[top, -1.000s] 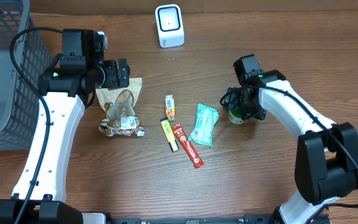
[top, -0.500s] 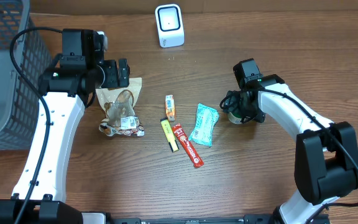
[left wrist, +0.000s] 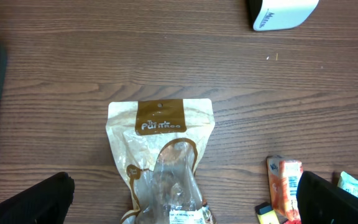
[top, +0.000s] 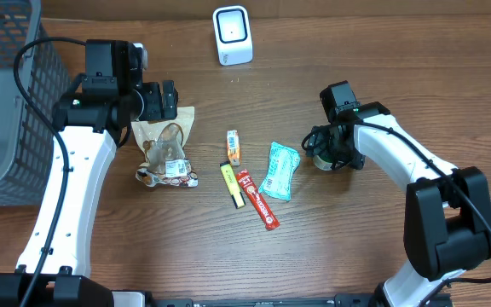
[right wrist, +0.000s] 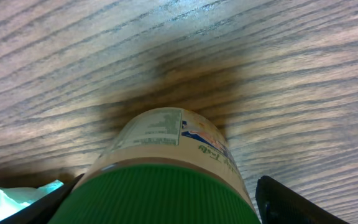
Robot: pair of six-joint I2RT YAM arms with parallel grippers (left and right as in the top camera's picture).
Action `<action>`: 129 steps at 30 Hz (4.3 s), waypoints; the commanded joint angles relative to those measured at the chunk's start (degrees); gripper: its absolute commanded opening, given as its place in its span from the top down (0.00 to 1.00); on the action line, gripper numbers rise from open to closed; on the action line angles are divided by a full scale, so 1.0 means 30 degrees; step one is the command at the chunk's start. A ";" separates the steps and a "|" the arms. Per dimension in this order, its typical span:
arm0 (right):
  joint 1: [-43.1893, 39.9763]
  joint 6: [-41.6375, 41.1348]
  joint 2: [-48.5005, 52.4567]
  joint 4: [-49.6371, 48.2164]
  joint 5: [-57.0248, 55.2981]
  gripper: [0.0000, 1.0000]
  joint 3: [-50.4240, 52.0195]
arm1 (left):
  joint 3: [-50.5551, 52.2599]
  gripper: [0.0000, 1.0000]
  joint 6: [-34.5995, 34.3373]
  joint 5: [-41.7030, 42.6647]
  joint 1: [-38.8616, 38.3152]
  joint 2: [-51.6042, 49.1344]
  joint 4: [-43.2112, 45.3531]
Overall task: Scan the item barcode
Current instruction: 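Lift the green jar slightly with the right gripper and hold, then raise the green jar and swing it toward the white scanner, then hold the jar label under the white scanner with the right gripper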
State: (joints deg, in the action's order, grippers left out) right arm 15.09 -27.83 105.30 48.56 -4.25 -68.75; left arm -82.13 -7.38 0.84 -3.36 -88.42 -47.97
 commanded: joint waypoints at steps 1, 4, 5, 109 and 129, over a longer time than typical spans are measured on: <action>0.0087 0.0066 0.0109 -0.0248 0.0022 0.16 0.0372 | -0.0109 0.00 -0.0124 0.0073 -0.0022 -0.0124 0.0066; 0.0087 0.0066 0.0109 -0.0328 0.0029 0.18 0.0401 | -0.0109 0.00 -0.0124 0.0073 -0.0022 -0.0124 0.0066; 0.0087 0.0066 0.0109 -0.0328 0.0029 0.20 0.0401 | -0.0109 0.00 -0.0124 0.0073 -0.0022 -0.0131 0.0066; 0.0678 -0.0044 0.0058 0.7577 1.3610 0.96 -1.2641 | -0.0109 0.00 -0.0124 0.0073 -0.0022 -0.0131 0.0066; 0.2798 0.1967 0.1668 0.0459 0.4036 0.96 -2.0669 | -0.0109 0.00 -0.0124 0.0073 -0.0022 -0.0131 0.0058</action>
State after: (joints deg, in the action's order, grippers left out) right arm 21.34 -23.99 107.85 52.14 16.62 -130.65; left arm -82.11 -7.38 0.84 -3.36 -88.42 -47.97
